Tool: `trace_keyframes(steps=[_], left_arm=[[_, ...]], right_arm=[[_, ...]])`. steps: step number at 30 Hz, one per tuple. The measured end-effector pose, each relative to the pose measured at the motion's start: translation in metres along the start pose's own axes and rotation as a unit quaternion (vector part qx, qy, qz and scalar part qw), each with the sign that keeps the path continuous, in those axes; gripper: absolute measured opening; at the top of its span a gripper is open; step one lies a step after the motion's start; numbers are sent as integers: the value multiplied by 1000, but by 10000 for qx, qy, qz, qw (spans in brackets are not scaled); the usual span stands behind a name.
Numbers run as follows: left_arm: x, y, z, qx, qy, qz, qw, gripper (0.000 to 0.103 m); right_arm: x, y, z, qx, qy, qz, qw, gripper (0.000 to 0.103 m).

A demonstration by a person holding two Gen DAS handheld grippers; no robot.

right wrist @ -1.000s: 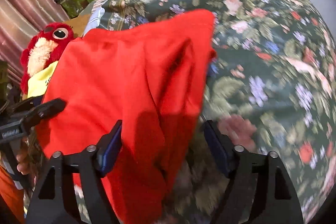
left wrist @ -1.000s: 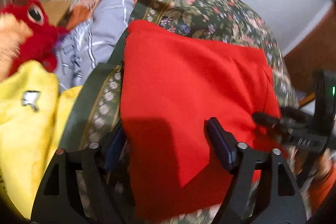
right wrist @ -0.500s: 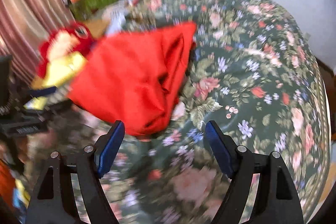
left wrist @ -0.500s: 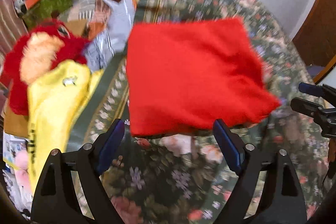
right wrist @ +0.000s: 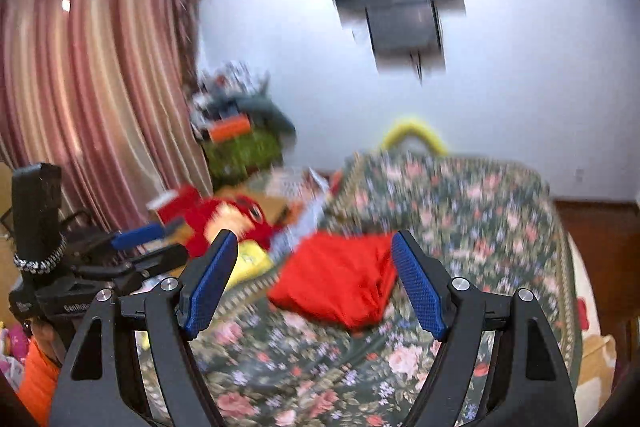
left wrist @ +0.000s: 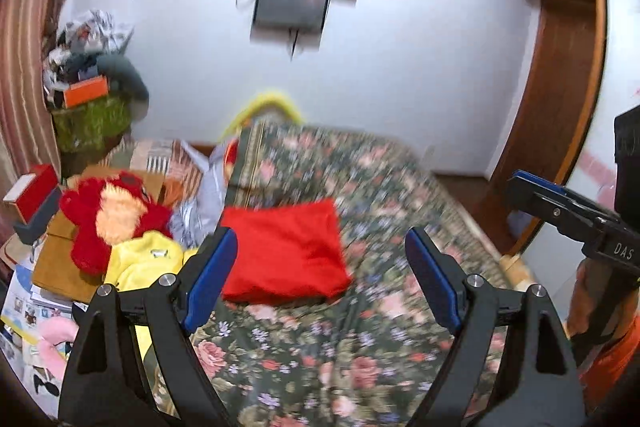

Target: Fold large clothes

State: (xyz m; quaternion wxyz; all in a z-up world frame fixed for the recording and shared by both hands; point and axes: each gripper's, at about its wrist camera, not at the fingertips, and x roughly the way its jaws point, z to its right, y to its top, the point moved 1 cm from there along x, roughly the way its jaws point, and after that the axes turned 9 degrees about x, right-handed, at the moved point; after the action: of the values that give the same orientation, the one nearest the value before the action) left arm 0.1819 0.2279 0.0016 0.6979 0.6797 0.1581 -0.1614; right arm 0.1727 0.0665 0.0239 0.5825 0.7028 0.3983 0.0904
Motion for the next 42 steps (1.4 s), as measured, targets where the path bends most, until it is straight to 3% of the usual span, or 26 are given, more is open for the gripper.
trace_keyframes(steps=[7,12,13,15,16,20,42], left_arm=[[-96,-7,49,290,539,1086,9922,86],[-132,-20,69,280,860,1436,9855,86],[-135,-22,72,314,922,1444,9847,86],[-140,-28,76,330,954,1401,9850,92],[-143,-31,78,312,968,1401,9849,95],[-147,-38,79,220,1065,1443,9835,102],[-148,-43,86,235,1119,1434,9830,102]], right_arm=[[-68,-16,-35,-308,127,860,9957,79],[-87,-29,-42,-248,78,1138,9932,86],[-88,-30,-42,-226,93,1151,9931,86],[-90,-32,-41,-138,137,1140,9933,101],[-90,-33,-40,-79,115,1128,9935,103],[-92,-35,-37,-49,-115,1196,9927,103],[-97,-43,-42,-92,-198,1184,9927,103]])
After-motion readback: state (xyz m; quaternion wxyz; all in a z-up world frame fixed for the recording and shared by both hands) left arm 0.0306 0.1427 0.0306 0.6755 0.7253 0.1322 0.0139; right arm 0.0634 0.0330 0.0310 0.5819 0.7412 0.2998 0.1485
